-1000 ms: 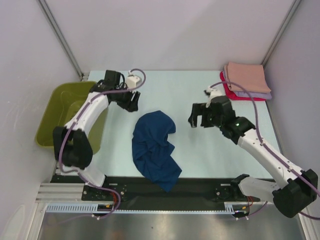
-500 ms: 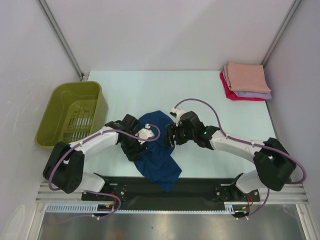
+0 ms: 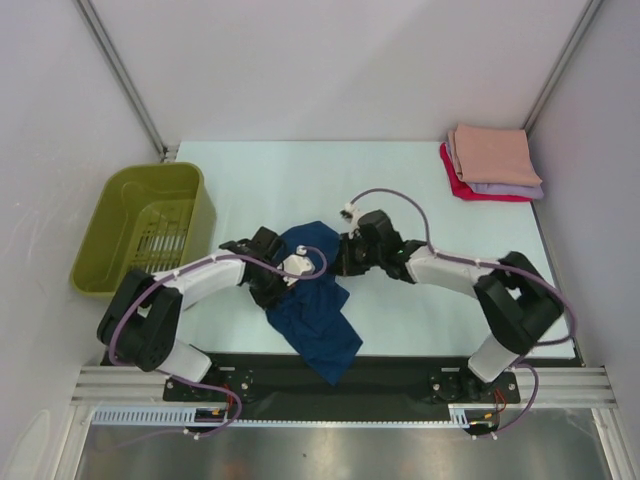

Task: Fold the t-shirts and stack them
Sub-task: Flatten the tshirt out

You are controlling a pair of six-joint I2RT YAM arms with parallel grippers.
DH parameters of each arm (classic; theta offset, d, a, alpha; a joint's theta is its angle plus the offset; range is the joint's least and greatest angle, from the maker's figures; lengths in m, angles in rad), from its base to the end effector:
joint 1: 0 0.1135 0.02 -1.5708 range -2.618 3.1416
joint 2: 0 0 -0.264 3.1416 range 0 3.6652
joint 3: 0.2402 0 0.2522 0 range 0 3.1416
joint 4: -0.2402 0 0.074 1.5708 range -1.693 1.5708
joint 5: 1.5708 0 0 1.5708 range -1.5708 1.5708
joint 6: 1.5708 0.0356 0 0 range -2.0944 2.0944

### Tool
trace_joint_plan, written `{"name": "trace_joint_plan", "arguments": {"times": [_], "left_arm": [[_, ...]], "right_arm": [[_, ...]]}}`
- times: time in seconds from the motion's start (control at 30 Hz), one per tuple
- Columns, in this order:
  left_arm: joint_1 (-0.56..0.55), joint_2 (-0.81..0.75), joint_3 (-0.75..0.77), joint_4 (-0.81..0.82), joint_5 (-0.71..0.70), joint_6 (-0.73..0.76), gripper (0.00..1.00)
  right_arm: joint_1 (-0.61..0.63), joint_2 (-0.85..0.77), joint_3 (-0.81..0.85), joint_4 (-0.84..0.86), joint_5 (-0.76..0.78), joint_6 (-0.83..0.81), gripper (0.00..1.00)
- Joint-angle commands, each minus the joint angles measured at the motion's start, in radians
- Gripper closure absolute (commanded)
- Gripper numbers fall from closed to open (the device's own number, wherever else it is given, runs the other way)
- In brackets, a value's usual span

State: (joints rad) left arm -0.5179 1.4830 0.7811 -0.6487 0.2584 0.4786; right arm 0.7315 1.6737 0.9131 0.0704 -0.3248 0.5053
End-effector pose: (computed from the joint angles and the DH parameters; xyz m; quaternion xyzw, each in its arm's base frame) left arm 0.2095 -0.1299 0.1583 0.4835 0.8591 -0.1302 0.1064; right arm 0.2521 0.2416 0.1821 -0.1692 0.8792 0.3630 0.2579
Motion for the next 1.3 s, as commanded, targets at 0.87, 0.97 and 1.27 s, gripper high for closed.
{"name": "trace_joint_plan", "arguments": {"times": [0.87, 0.97, 1.27], "left_arm": [[0.234, -0.435, 1.069, -0.561, -0.164, 0.267, 1.00], [0.234, -0.438, 1.087, -0.581, -0.104, 0.261, 1.00], [0.236, -0.221, 0.795, -0.166, -0.160, 0.289, 0.98]], "right_arm": [[-0.465, -0.874, 0.802, -0.647, 0.234, -0.245, 1.00], [-0.465, -0.890, 0.781, -0.656, 0.236, -0.197, 1.00], [-0.466, -0.728, 0.470, -0.589, 0.408, 0.004, 1.00]]}}
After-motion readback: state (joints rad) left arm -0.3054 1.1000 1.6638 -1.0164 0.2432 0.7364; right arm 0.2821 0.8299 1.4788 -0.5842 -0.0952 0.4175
